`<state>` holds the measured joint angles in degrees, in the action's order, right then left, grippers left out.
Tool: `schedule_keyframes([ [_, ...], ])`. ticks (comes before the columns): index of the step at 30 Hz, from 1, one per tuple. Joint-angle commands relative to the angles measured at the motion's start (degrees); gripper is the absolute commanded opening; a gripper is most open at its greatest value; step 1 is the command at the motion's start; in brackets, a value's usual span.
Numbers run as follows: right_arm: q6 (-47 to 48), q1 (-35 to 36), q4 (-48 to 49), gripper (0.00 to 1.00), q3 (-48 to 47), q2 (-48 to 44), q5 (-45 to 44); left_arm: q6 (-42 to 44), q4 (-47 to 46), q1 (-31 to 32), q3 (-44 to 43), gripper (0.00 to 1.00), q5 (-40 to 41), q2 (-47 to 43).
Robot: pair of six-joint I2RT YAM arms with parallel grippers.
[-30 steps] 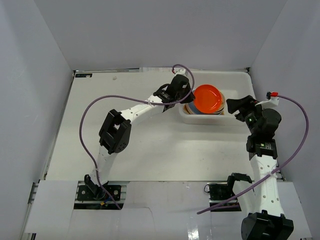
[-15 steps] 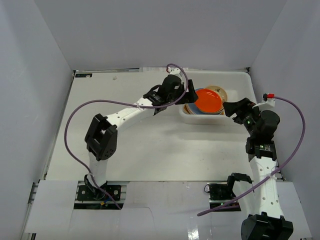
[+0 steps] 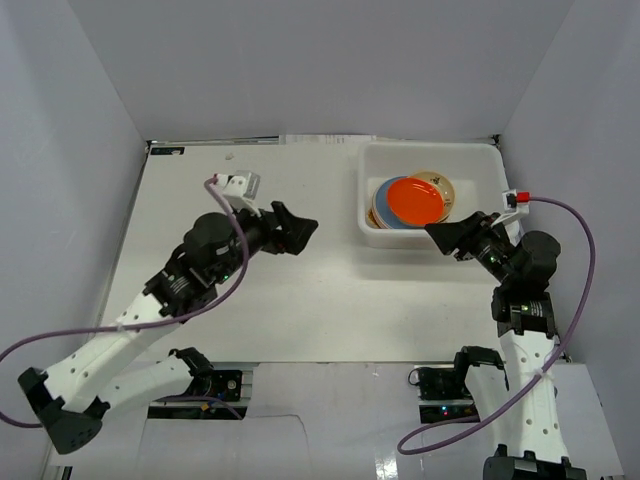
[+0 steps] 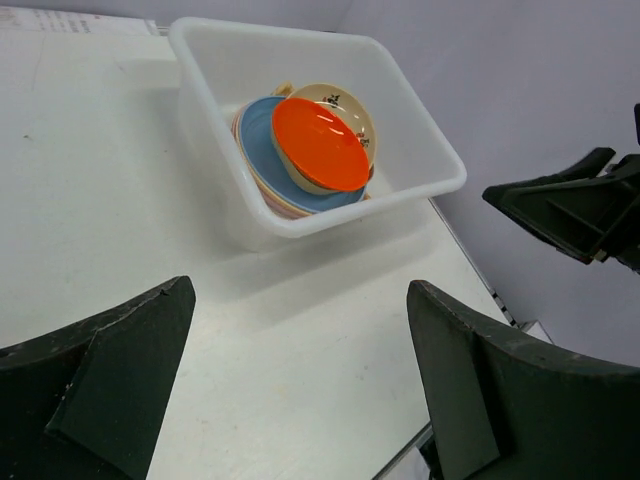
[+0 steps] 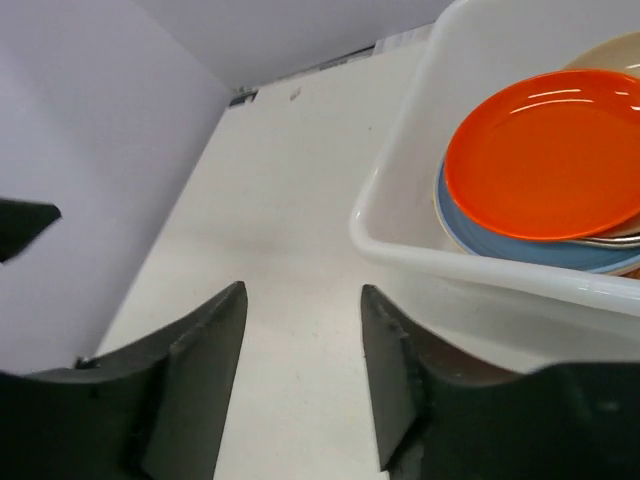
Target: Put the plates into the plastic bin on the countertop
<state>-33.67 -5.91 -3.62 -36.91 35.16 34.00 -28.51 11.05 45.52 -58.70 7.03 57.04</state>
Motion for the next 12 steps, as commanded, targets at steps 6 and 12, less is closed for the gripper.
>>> schedule_keyframes([
  [6,4.7,1.8,-6.9,0.9,-3.3,-5.3,3.6,-2.6,9.7,0.2,11.2,0.98,3.9,-24.2],
  [12,2.2,1.8,-6.0,0.9,-5.1,-6.0,1.2,-1.1,9.0,0.2,13.8,0.98,2.8,-27.0],
])
